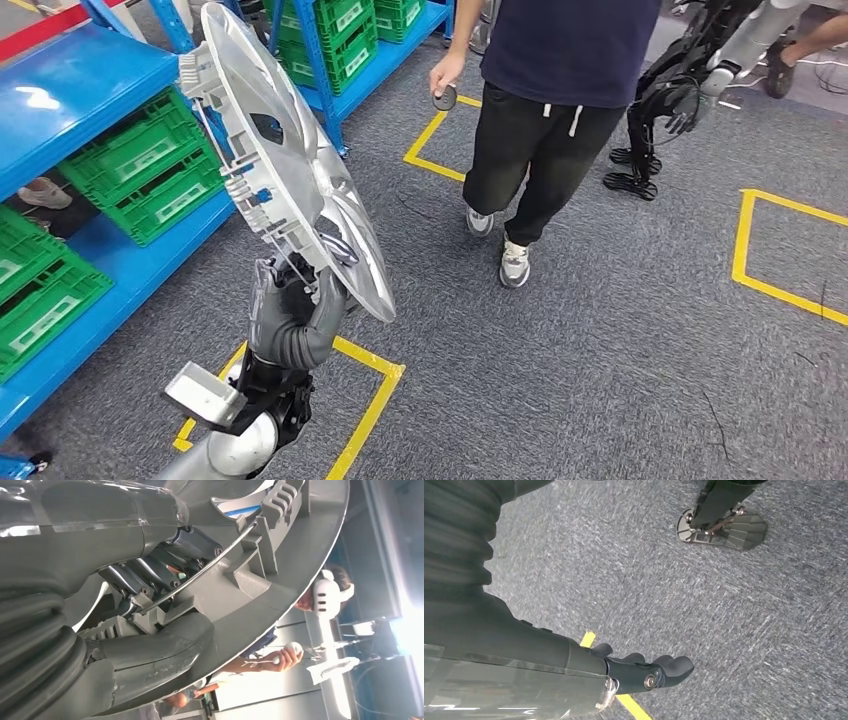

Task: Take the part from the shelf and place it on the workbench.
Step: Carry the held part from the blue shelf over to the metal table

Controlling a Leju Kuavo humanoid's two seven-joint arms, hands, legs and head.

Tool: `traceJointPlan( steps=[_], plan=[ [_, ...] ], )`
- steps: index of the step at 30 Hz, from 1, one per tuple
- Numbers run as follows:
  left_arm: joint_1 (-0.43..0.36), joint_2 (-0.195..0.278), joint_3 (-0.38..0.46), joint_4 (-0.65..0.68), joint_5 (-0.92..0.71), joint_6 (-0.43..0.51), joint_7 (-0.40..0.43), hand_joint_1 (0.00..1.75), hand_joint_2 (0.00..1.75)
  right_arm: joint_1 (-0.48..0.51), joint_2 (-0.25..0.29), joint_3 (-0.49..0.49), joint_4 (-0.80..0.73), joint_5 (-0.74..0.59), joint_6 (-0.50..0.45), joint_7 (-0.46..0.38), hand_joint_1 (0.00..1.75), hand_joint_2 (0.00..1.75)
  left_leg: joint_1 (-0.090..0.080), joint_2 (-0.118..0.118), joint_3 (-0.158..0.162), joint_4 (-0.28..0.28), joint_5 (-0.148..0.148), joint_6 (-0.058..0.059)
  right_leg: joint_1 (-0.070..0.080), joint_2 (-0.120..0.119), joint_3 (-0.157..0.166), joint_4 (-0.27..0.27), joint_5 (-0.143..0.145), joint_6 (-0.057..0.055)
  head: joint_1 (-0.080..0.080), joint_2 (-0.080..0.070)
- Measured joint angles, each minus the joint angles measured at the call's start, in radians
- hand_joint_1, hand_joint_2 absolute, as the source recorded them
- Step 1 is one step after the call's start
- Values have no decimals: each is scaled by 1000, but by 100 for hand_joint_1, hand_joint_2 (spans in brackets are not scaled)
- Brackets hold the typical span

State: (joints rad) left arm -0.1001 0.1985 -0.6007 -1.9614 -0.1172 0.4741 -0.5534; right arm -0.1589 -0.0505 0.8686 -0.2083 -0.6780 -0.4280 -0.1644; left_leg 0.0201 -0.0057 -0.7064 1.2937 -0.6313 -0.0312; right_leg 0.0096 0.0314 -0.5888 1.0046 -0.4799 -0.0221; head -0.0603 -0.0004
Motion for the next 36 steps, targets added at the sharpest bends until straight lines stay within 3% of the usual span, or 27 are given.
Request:
traceJointPlan(
  steps=[2,4,6,7,9,11,13,14,15,16,17,19,22,23,25,27,29,30,31,33,34,36],
  plan=[
    [-2,4,1,-6,-1,6,5,175,175,-1,1,0,0,1,0,1,0,175,1,-16,43,-112,81,5,0,16,6,4,-6,4,-1,0],
    [-6,8,1,-13,-2,8,6,175,175,-4,1,0,-1,1,0,2,0,175,3,-47,92,-217,126,10,0,31,4,14,-14,13,-2,0],
    [-9,11,2,-19,-6,10,9,175,175,-7,1,0,-1,3,0,3,0,175,1,-57,106,-244,123,16,-3,44,-1,17,-16,24,-1,0],
    [-10,12,2,-22,-10,12,12,175,175,-8,1,0,-1,5,1,5,0,175,0,-50,108,-247,122,21,-5,51,-2,15,-16,29,-2,0],
    [-11,14,2,-31,-19,20,21,175,175,-10,2,0,-2,12,4,11,0,175,2,-31,116,-256,123,31,-6,39,-10,33,-30,40,1,0],
    [-11,17,3,-40,-23,28,28,175,175,-16,5,0,-3,19,8,13,0,175,2,-7,123,-261,121,41,-8,3,-54,123,-78,51,4,0],
    [-10,20,3,-47,-23,35,32,175,175,-20,6,1,-5,22,9,14,0,175,-1,16,125,-261,117,46,-14,-20,-124,252,-129,59,5,0],
    [-10,21,3,-48,-22,37,35,175,175,-20,6,1,-6,23,9,15,0,175,-2,26,127,-261,115,46,-16,-24,-145,288,-133,61,5,0],
    [-9,23,3,-50,-21,39,38,175,175,-20,7,1,-6,23,9,17,0,175,-2,35,129,-261,112,45,-18,-26,-149,288,-119,62,5,0],
    [-9,25,3,-52,-20,40,40,175,175,-19,7,1,-6,23,9,18,0,175,-3,44,133,-261,109,43,-18,-28,-132,249,-87,60,5,0],
    [-9,27,3,-54,-19,40,42,175,175,-19,8,1,-6,23,9,18,0,175,-3,52,138,-261,105,40,-18,-35,-99,181,-47,57,6,0],
    [-9,30,4,-60,-18,41,43,175,175,-21,8,1,-6,23,9,18,0,175,-5,67,145,-261,98,33,-11,-56,-37,59,0,48,5,0],
    [-9,34,8,-67,-15,41,47,175,175,-19,7,1,-8,22,9,16,0,175,-4,86,152,-264,91,17,1,-59,-16,13,1,32,4,0],
    [-9,37,9,-68,-13,41,50,175,175,-16,7,1,-8,22,8,14,0,175,-1,81,156,-263,87,11,1,-53,-12,8,2,27,4,0],
    [-5,42,11,-73,-11,42,58,175,175,-14,6,1,-8,26,7,12,0,175,2,40,144,-228,59,5,-3,-43,-2,-5,6,14,2,0],
    [5,52,13,-82,-11,42,71,175,175,-11,7,2,-9,29,6,21,0,175,2,0,86,-117,3,3,-5,-33,3,-10,6,4,-1,0],
    [20,61,14,-88,-14,43,88,175,175,1,9,4,-8,29,8,33,0,175,1,-2,19,-10,-29,3,-3,-19,5,-9,2,0,-2,0],
    [28,65,15,-91,-16,43,96,175,175,10,11,4,-8,29,10,36,0,175,1,0,5,2,-17,2,-3,-12,7,-7,0,0,-3,0],
    [36,69,17,-94,-18,45,103,175,175,20,13,5,-8,29,11,37,0,175,1,0,12,-27,15,3,-4,-4,9,-5,-4,2,-3,0],
    [45,78,19,-104,-20,47,111,175,175,34,17,5,-8,28,13,38,0,175,4,-24,59,-141,93,3,-5,12,12,6,-14,10,-4,0],
    [46,81,19,-109,-21,48,113,175,175,37,19,5,-8,28,13,37,0,175,6,-40,82,-195,115,4,-6,20,10,14,-20,15,-4,0],
    [49,86,21,-119,-25,49,116,175,175,36,20,5,-8,29,13,37,0,175,6,-61,101,-233,116,9,-9,36,2,23,-24,26,-4,0]
  ],
)
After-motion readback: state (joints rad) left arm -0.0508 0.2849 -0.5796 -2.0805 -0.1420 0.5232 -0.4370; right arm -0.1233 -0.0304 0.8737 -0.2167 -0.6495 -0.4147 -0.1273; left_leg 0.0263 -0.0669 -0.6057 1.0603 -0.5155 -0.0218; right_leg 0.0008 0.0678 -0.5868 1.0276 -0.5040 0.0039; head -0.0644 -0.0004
